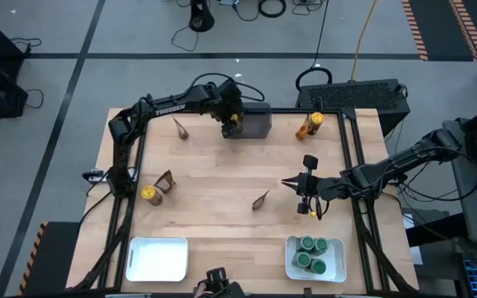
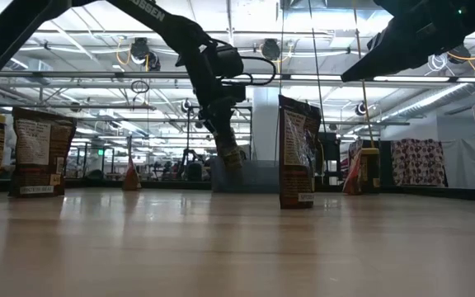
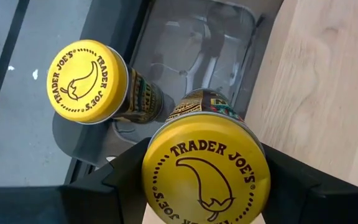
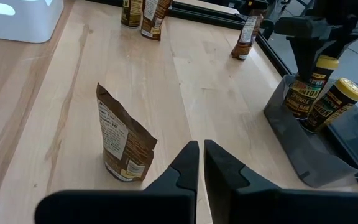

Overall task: Sort spices by type
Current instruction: Put the top left yellow seasoning bottle into the gray bin, then put the bottom left yellow seasoning bottle into the gray bin

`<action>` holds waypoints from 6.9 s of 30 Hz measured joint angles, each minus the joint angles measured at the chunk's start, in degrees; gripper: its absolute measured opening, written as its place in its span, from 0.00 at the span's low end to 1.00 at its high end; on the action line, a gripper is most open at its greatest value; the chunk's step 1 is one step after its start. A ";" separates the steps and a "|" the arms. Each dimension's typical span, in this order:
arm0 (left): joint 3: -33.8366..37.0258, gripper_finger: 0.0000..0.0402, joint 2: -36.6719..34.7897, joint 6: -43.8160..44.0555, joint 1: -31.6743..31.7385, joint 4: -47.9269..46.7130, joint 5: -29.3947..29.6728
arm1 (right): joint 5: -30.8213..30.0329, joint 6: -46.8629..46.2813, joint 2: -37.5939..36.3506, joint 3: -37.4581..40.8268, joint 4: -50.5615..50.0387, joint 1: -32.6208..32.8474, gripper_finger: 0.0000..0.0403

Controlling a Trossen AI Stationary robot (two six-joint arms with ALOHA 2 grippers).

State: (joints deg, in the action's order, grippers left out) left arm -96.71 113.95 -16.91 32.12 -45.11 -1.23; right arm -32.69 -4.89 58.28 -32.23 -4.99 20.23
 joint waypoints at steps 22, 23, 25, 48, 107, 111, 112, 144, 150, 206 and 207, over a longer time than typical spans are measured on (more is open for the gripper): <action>0.01 0.77 -1.39 -0.44 -0.77 -1.45 -0.04 | 0.00 -0.41 0.00 0.00 0.02 0.01 0.02; 0.02 0.77 -2.24 -0.66 -0.88 -1.18 -0.04 | 0.00 -0.41 0.00 0.00 0.02 0.01 0.02; 0.02 0.77 -4.28 -1.29 -1.26 -0.07 -0.07 | 0.00 -0.41 0.00 0.00 0.05 0.00 0.02; 0.00 0.77 -33.74 24.67 -29.13 -31.94 5.27 | 0.01 -0.59 0.02 0.00 0.07 0.01 0.02; 46.25 0.71 -36.09 55.67 -48.70 -37.68 1.97 | 0.00 1.31 0.02 0.00 0.02 0.01 0.02; 46.23 0.63 -36.09 55.66 -48.70 -37.91 1.98 | 0.00 1.31 0.01 0.00 0.02 0.00 0.02; 46.23 0.61 -36.11 55.67 -48.70 -38.02 1.97 | 0.00 1.31 0.00 0.00 0.02 0.01 0.02; 19.08 0.60 -36.09 43.93 -43.89 -20.60 2.06 | 0.00 2.38 0.01 0.00 0.04 0.00 0.02; 18.49 0.60 -35.21 34.40 -37.51 -14.63 3.38 | -0.17 2.23 0.01 0.00 0.53 0.00 0.02; -36.41 0.60 17.87 -12.55 -2.56 -22.85 7.74 | 28.74 4.64 0.00 0.00 10.67 -42.67 0.02; -36.41 0.60 18.23 -12.55 -2.56 -23.09 7.74 | 28.72 4.38 0.00 0.00 10.64 -42.67 0.02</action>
State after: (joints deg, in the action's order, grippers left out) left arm -133.12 132.18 -29.45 29.56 -68.21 6.50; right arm -3.97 -0.51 58.28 -32.23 5.65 -22.44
